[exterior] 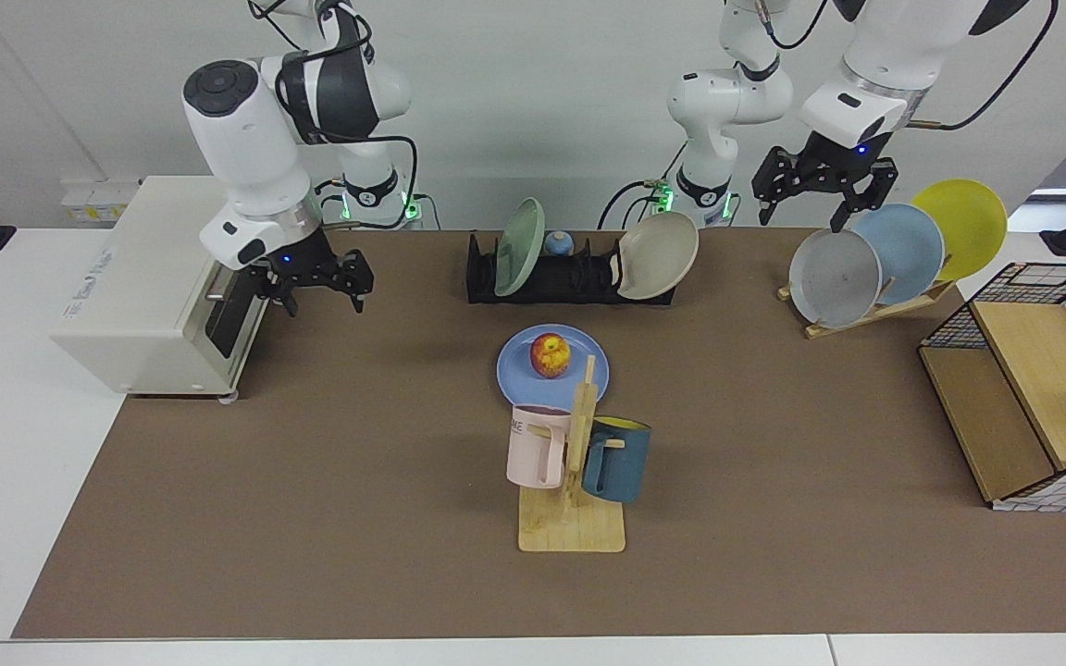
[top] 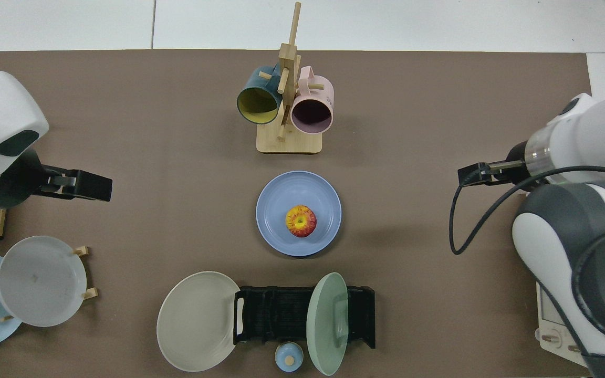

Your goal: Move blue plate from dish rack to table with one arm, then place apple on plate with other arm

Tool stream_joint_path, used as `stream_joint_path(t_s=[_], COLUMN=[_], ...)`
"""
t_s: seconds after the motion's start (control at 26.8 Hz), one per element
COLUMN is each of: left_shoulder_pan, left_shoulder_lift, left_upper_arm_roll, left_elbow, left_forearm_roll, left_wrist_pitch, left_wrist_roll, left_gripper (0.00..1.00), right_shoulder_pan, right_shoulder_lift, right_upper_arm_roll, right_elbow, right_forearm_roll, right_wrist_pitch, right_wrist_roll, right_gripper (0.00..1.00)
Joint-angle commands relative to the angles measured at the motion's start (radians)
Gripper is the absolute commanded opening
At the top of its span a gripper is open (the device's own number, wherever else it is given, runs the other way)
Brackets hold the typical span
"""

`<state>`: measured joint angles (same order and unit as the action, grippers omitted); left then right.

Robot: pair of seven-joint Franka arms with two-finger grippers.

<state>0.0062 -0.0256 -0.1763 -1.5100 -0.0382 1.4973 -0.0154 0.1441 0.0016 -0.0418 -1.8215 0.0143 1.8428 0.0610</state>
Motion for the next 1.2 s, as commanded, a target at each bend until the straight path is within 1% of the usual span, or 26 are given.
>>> stream_joint_path(t_s=[0.0,0.07,0.15,0.3,0.45,0.49,0.56,0.64,0.75,0.86,0.93,1.05,1.16], left_shoulder_pan=[0.005,0.017,0.018,0.02,0.02,0.018,0.018,0.018,0.018,0.02,0.02,0.018,0.018], left_shoulder_lift=[-0.004,-0.005,-0.005,-0.011,-0.011,-0.011,-0.011,-0.011,-0.013,-0.013,-0.013,-0.013,-0.013], left_upper_arm_roll=[0.012,0.012,0.012,0.012,0.012,0.012,0.012,0.012,0.012,0.012,0.012,0.012,0.012], left_elbow=[0.016,0.016,0.016,0.014,0.014,0.014,0.014,0.014,0.014,0.014,0.014,0.014,0.014], left_forearm_roll=[0.024,0.024,0.024,0.024,0.024,0.024,0.024,0.024,0.024,0.024,0.024,0.024,0.024], left_wrist_pitch=[-0.025,-0.032,-0.032,-0.032,-0.032,-0.032,-0.029,-0.023,-0.035,-0.032,-0.034,-0.034,-0.034], left_wrist_roll=[0.009,0.003,0.003,0.002,0.003,0.003,0.006,0.014,0.003,0.003,0.003,0.003,0.003], left_gripper=[1.0,1.0,1.0,1.0,1.0,1.0,1.0,1.0,1.0,1.0,1.0,1.0,1.0], right_shoulder_pan=[-0.026,-0.044,-0.047,-0.047,-0.049,-0.05,-0.052,-0.054,-0.049,-0.046,-0.047,-0.05,-0.055], right_shoulder_lift=[-0.083,-0.1,-0.106,-0.146,-0.143,-0.141,-0.131,-0.121,-0.13,-0.137,-0.144,-0.157,-0.157], right_upper_arm_roll=[0.01,0.01,0.01,0.008,0.008,0.007,0.008,0.008,0.0,0.002,0.002,0.0,-0.003], right_elbow=[-0.002,0.021,0.027,0.028,0.033,0.048,0.112,0.139,0.13,0.107,0.099,0.093,0.099], right_forearm_roll=[0.009,0.009,0.009,0.007,-0.002,-0.002,-0.001,-0.001,0.007,0.007,0.007,0.004,0.007], right_wrist_pitch=[-0.108,-0.169,-0.201,-0.198,-0.189,-0.189,-0.209,-0.232,-0.217,-0.223,-0.244,-0.319,-0.315], right_wrist_roll=[-0.053,-0.078,-0.089,-0.087,-0.087,-0.089,-0.087,-0.089,-0.084,-0.085,-0.086,-0.082,-0.082], right_gripper=[1.0,1.0,1.0,1.0,1.0,1.0,1.0,1.0,1.0,1.0,1.0,1.0,1.0])
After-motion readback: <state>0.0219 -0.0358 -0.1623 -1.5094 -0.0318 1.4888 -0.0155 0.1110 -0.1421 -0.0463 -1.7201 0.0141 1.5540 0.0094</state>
